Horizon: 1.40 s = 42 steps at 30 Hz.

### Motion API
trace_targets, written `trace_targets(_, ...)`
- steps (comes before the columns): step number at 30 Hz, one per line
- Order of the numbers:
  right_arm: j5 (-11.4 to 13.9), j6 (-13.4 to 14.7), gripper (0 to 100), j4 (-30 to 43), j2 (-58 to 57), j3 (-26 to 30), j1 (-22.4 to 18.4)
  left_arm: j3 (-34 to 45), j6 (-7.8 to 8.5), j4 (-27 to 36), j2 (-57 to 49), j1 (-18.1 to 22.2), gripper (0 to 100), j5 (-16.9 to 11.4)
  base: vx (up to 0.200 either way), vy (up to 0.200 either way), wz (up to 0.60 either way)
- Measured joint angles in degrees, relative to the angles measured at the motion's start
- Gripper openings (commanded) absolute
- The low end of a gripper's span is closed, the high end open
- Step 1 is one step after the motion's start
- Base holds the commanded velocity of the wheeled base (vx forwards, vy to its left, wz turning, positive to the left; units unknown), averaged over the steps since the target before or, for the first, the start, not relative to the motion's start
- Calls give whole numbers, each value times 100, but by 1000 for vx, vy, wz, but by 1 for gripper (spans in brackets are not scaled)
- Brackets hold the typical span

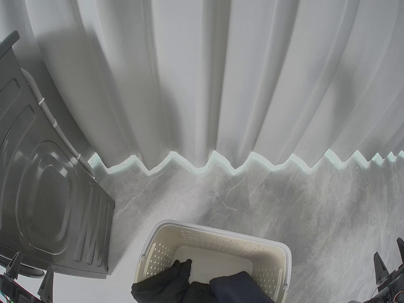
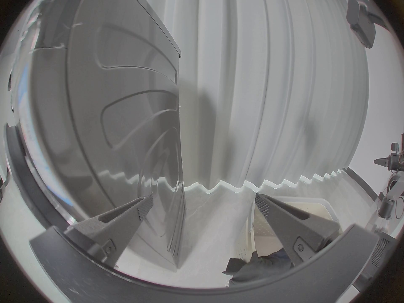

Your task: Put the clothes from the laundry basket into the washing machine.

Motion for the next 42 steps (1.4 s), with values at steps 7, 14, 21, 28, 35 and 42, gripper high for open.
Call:
trace_targets(7,0,0,100,0,0,0,0,0,0,0,0,2,100,2,-200,0,0)
trace_targets(14,0,2,100,0,0,0,0,0,-2,0,0,0,100,2,-200,0,0)
trace_targets(21,-2,2,100,0,0,0,0,0,-2,0,0,-2,100,0,-200,0,0)
trace_targets(28,0,0,100,0,0,0,-2,0,-2,0,0,-2,100,2,-200,0,0)
trace_targets(35,0,0,100,0,0,0,0,0,-2,0,0,2,100,2,-200,0,0)
trace_targets(42,1,0,100,0,0,0,0,0,5,1,0,2,100,2,-171,0,0)
